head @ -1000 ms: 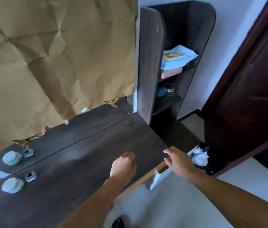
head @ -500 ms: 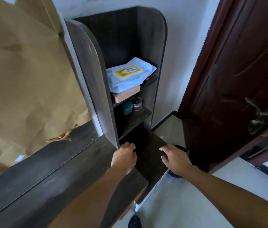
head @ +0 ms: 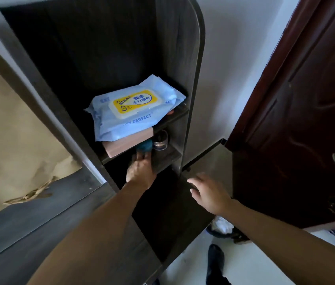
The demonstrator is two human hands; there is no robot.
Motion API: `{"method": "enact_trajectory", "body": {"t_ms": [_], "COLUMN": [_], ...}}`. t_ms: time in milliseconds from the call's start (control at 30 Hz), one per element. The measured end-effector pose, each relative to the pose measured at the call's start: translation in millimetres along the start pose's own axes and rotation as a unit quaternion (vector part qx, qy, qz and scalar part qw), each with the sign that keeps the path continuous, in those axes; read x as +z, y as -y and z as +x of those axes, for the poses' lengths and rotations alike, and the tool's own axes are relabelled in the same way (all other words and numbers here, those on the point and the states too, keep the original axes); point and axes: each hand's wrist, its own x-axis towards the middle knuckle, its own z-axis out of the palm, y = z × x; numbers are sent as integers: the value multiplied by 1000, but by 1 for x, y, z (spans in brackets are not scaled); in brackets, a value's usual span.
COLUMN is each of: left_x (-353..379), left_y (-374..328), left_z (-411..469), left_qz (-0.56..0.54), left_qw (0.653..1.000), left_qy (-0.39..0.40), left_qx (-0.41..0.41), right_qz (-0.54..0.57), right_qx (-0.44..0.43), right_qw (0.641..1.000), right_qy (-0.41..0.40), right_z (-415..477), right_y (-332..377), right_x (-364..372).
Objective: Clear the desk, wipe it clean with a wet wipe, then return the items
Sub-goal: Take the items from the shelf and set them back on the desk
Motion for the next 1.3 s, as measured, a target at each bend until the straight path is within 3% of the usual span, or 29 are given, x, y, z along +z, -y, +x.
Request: {"method": "enact_trajectory", "body": {"t_ms": [300, 433, 600, 867, 1167, 1300], "left_x": [39, 50, 50, 51, 54, 51], "left_y": [-25, -34, -35, -27, -18, -13], "left_z": [67, 63, 39, -5, -17, -18], "left_qz": [-24, -22, -36, -29, -74, -81], "left_qw": [978, 968, 963, 950, 951, 955], "left_qy": [-103, -148, -141, -168, -163, -148], "left_qx": [-182, -200, -226, -260, -252, -244], "right_qz": [-22, -29, -15, 30, -137, -139], "right_qx": [-109, -133, -183, -326, -171, -184], "right_qw": [990, 984, 973, 944, 974, 973], "right_qy": [83, 111, 143, 43, 59, -2], "right_z": [70, 88, 106, 139, 198, 184], "right_y": [-89, -117, -112, -49, 9, 4], "right_x": [-5, -2, 2, 9, 45, 50]}}
